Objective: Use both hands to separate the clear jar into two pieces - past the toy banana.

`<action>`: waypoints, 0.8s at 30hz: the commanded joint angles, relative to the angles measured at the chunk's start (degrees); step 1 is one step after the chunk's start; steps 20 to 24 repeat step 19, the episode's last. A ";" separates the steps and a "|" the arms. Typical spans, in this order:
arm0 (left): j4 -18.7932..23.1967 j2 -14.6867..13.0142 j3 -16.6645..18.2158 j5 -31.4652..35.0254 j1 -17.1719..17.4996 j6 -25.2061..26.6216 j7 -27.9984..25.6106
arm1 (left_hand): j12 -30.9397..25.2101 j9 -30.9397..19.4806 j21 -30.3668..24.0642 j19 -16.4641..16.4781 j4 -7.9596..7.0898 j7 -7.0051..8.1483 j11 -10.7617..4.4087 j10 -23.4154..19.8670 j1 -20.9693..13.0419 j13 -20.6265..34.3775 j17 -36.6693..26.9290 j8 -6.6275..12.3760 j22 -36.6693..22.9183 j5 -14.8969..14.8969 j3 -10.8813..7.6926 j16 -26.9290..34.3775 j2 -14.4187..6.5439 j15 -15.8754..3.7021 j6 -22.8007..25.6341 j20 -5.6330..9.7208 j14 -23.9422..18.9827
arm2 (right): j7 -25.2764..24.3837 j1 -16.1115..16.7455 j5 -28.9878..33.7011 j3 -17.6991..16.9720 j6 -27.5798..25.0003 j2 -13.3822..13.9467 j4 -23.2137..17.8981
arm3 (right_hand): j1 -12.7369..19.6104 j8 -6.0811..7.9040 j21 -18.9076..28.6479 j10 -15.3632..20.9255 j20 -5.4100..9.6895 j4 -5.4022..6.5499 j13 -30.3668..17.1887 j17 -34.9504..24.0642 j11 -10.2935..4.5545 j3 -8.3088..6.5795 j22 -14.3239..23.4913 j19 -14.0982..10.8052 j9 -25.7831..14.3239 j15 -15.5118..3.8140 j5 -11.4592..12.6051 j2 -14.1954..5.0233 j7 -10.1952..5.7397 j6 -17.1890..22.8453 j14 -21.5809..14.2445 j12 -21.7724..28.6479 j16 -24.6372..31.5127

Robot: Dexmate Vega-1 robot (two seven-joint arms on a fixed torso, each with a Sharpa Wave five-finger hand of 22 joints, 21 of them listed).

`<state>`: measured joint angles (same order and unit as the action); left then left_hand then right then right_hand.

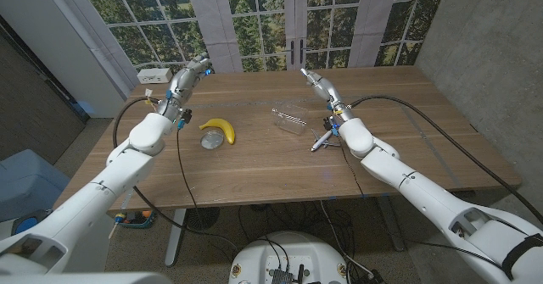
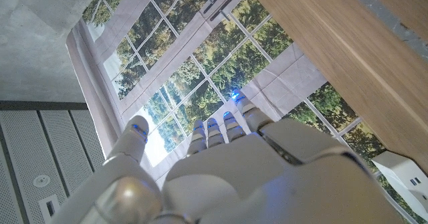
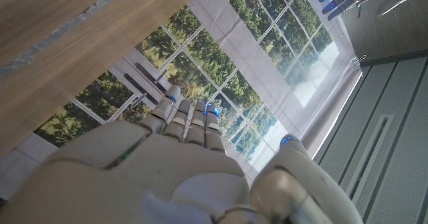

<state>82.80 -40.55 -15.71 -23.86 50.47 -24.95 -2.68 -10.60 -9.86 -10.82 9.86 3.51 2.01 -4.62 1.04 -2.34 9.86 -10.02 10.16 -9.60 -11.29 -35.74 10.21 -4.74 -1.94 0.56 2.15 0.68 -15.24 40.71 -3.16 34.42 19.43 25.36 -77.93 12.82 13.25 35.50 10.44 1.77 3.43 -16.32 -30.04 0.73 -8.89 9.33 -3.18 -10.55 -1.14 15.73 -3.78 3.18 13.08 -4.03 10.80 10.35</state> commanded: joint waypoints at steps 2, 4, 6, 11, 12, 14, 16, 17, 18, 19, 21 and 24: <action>-12.10 3.60 -0.55 -9.09 -4.71 -9.55 13.63 | -0.27 0.06 -0.49 1.01 -0.85 -0.09 -0.59 -0.07 0.66 0.10 -0.25 -0.15 -0.09 -0.44 -0.21 0.47 -5.31 -2.50 -0.49 2.76 -0.50 | 0.09 2.69 -7.77 -3.26 4.55 -3.53 0.44 | 0.00 -0.13 -0.33 1.07 0.55 0.48 0.23 0.59 0.12 -0.26 0.19 -0.55 -0.09 -0.20 0.41 -1.06 -0.02 0.78 -0.72 0.43 0.49; -13.82 4.02 -0.57 -10.46 -5.37 -10.19 15.75 | -0.28 0.06 -0.49 1.07 -0.98 -0.05 -0.67 -0.11 0.71 0.09 -0.24 -0.15 -0.08 -0.47 -0.24 0.48 -5.32 -2.59 -0.54 2.87 -0.58 | -0.60 3.32 -8.87 -3.85 6.77 -4.83 1.26 | -0.04 -0.17 -0.38 1.22 0.45 0.47 0.34 0.81 0.12 -0.29 0.18 -0.74 -0.09 -0.11 0.42 -1.13 0.01 0.85 -0.80 0.47 0.50; -15.33 4.41 -0.56 -12.04 -5.97 -10.68 18.14 | -0.30 0.06 -0.49 1.13 -1.09 -0.14 -0.69 -0.16 0.73 0.09 -0.23 -0.16 -0.08 -0.50 -0.27 0.49 -5.32 -2.60 -0.61 2.90 -0.64 | -1.81 3.98 -8.42 -4.15 7.06 -5.18 0.73 | -0.07 -0.20 -0.56 1.48 0.22 0.38 0.60 1.31 -0.04 -0.32 0.16 -1.03 -0.08 -0.18 0.45 -1.13 -0.20 1.16 -1.30 0.52 0.63; -19.08 5.33 -0.43 -15.47 -7.68 -11.07 23.51 | -0.38 0.07 -0.48 1.31 -1.50 -0.35 -0.67 -0.45 0.76 0.08 -0.20 -0.04 -0.07 -0.64 -0.46 0.50 -5.54 -2.54 -0.46 2.80 -0.83 | -4.22 5.55 -8.39 -5.33 8.07 -6.08 -0.66 | -0.09 -0.30 -0.75 1.78 0.16 0.25 0.88 1.87 -0.14 -0.33 0.15 -1.41 -0.07 0.06 0.48 -1.08 -0.37 1.35 -1.86 0.58 0.75; -19.97 5.58 -0.44 -16.10 -8.13 -11.05 24.59 | -0.52 0.08 -0.47 1.40 -1.95 -0.35 -0.38 -0.90 0.74 0.07 -0.19 0.12 -0.07 -0.77 -0.70 0.51 -5.90 -2.56 -0.09 2.72 -0.98 | -4.33 5.73 -8.58 -5.59 8.51 -6.16 -0.74 | -0.08 -0.30 -0.79 1.85 0.15 0.22 0.95 2.00 -0.18 -0.34 0.14 -1.54 -0.06 0.06 0.49 -1.08 -0.43 1.46 -1.91 0.59 0.75; -22.09 6.36 -0.42 -17.40 -9.14 -11.06 26.72 | -0.57 0.08 -0.45 1.49 -2.62 -0.51 -0.14 -1.17 0.66 0.07 -0.19 0.23 -0.07 -0.98 -1.14 0.58 -6.45 -2.57 0.21 2.52 -1.32 | -5.06 6.19 -8.81 -6.28 8.72 -6.30 -1.26 | -0.08 -0.19 -0.95 2.18 0.21 0.13 1.14 2.36 -0.19 -0.38 0.14 -1.68 -0.06 -0.01 0.52 -1.08 -0.50 2.03 -2.01 0.67 0.72; -23.53 6.89 -0.44 -18.13 -9.88 -10.68 27.88 | -0.65 0.08 -0.43 1.62 -3.50 -0.47 -0.33 -1.63 0.50 0.07 -0.18 0.39 -0.09 -1.24 -1.76 0.63 -6.92 -2.72 0.74 2.70 -1.68 | -6.66 6.64 -8.04 -6.90 9.13 -6.59 -1.56 | -0.10 -0.17 -1.18 2.67 0.28 0.05 1.35 2.78 -0.06 -0.42 0.13 -1.77 -0.05 0.06 0.55 -1.12 -0.27 2.44 -2.21 0.80 0.74; -24.23 7.12 -0.46 -18.49 -10.30 -10.42 28.54 | -0.65 0.08 -0.46 1.74 -3.77 -0.47 -0.22 -1.71 0.44 0.07 -0.17 0.39 -0.09 -1.32 -1.96 0.63 -6.98 -2.79 0.81 2.86 -1.77 | -7.14 6.83 -7.77 -7.10 9.67 -6.75 -1.55 | -0.10 -0.17 -1.22 2.70 0.29 0.04 1.39 2.85 -0.06 -0.43 0.13 -1.78 -0.05 0.03 0.55 -1.12 -0.24 2.49 -2.21 0.80 0.73; -24.75 7.34 -0.42 -18.75 -10.60 -10.22 28.82 | -0.65 0.08 -0.46 1.76 -3.89 -0.50 -0.32 -1.75 0.41 0.07 -0.17 0.37 -0.09 -1.36 -2.05 0.62 -7.00 -2.80 0.79 2.89 -1.79 | -7.71 7.01 -7.43 -7.29 10.31 -7.00 -1.46 | -0.10 -0.16 -1.25 2.74 0.29 0.02 1.42 2.92 -0.05 -0.44 0.13 -1.81 -0.05 0.06 0.56 -1.13 -0.24 2.58 -2.31 0.80 0.75; -25.23 7.52 -0.39 -18.89 -10.91 -10.08 29.03 | -0.64 0.08 -0.45 1.76 -4.00 -0.49 -0.28 -1.76 0.39 0.07 -0.17 0.36 -0.09 -1.39 -2.14 0.62 -7.02 -2.85 0.79 2.89 -1.82 | -8.52 7.23 -6.66 -7.43 10.67 -7.14 -1.53 | -0.10 -0.16 -1.31 2.82 0.28 0.01 1.47 3.02 0.07 -0.45 0.13 -1.82 -0.05 0.07 0.57 -1.14 -0.18 2.66 -2.33 0.82 0.75; -25.23 7.52 -0.39 -18.89 -10.91 -10.08 29.03 | -0.64 0.08 -0.45 1.76 -4.00 -0.49 -0.28 -1.76 0.39 0.07 -0.17 0.36 -0.09 -1.39 -2.14 0.62 -7.02 -2.85 0.79 2.89 -1.82 | -8.52 7.23 -6.66 -7.43 10.67 -7.14 -1.53 | -0.10 -0.16 -1.31 2.82 0.28 0.01 1.47 3.02 0.07 -0.45 0.13 -1.82 -0.05 0.07 0.57 -1.14 -0.18 2.66 -2.33 0.82 0.75; -25.23 7.52 -0.39 -18.89 -10.91 -10.08 29.03 | -0.64 0.08 -0.45 1.76 -4.00 -0.49 -0.28 -1.76 0.39 0.07 -0.17 0.36 -0.09 -1.39 -2.14 0.62 -7.02 -2.85 0.79 2.89 -1.82 | -8.52 7.23 -6.66 -7.43 10.67 -7.14 -1.53 | -0.10 -0.16 -1.31 2.82 0.28 0.01 1.47 3.02 0.07 -0.45 0.13 -1.82 -0.05 0.07 0.57 -1.14 -0.18 2.66 -2.33 0.82 0.75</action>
